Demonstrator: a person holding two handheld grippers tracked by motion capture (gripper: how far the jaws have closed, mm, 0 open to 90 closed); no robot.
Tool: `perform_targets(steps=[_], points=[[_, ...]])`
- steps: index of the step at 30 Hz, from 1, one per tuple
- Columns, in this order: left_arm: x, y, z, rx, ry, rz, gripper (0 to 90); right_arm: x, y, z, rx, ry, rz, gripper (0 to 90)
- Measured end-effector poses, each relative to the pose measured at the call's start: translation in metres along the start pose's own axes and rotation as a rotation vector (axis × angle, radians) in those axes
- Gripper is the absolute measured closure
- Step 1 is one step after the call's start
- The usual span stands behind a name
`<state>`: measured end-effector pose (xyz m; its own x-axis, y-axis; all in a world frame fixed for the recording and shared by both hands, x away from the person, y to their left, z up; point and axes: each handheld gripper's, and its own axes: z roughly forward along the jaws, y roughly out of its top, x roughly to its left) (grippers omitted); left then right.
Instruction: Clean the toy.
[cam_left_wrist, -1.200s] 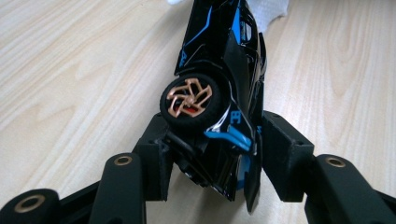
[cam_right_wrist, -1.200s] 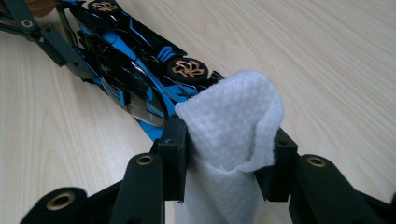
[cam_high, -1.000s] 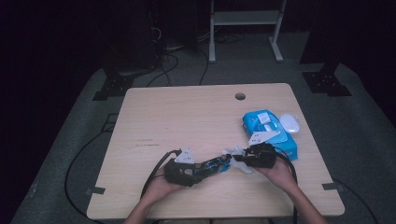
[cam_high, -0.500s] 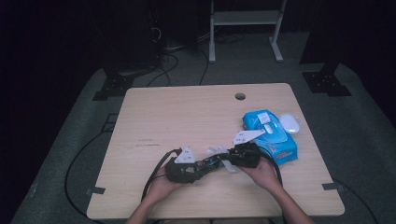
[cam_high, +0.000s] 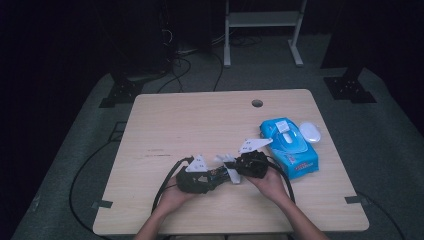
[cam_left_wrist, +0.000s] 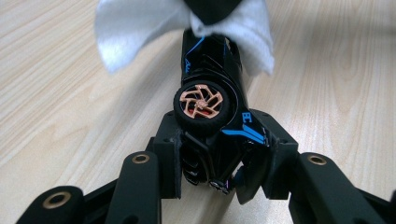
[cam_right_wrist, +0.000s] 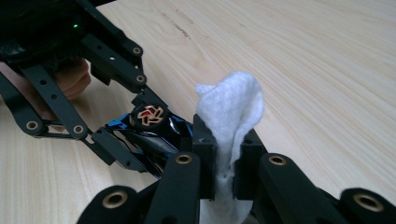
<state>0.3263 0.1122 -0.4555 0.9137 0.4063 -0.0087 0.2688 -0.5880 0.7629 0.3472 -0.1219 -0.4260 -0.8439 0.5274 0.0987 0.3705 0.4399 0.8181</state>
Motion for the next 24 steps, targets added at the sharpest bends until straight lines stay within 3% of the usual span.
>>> perform_targets(steps=[2, 7, 8, 11, 12, 16, 24], points=[[0.000, 0.000, 0.001, -0.007, 0.000, -0.005, 58.3, 0.004, 0.001, 0.002, -0.008, 0.013, 0.006, 81.9], [-0.001, 0.001, 0.002, -0.011, -0.006, -0.012, 58.2, 0.029, 0.010, 0.022, -0.031, 0.123, -0.010, 81.9], [0.000, 0.000, 0.002, -0.014, -0.008, -0.014, 58.3, 0.033, 0.012, 0.025, -0.028, 0.126, -0.020, 82.0], [0.000, -0.001, 0.002, -0.020, -0.010, -0.022, 58.3, 0.035, 0.013, 0.026, -0.015, 0.108, -0.036, 82.0], [0.000, -0.001, 0.002, -0.022, -0.007, -0.016, 58.3, 0.026, 0.010, 0.021, -0.010, 0.066, -0.036, 82.0], [0.000, -0.001, 0.002, -0.020, -0.006, -0.008, 58.3, 0.008, 0.002, 0.006, -0.006, -0.016, -0.023, 82.0], [0.000, 0.000, 0.002, -0.014, -0.006, 0.000, 58.3, -0.001, -0.002, -0.005, 0.008, -0.070, -0.042, 82.0]])
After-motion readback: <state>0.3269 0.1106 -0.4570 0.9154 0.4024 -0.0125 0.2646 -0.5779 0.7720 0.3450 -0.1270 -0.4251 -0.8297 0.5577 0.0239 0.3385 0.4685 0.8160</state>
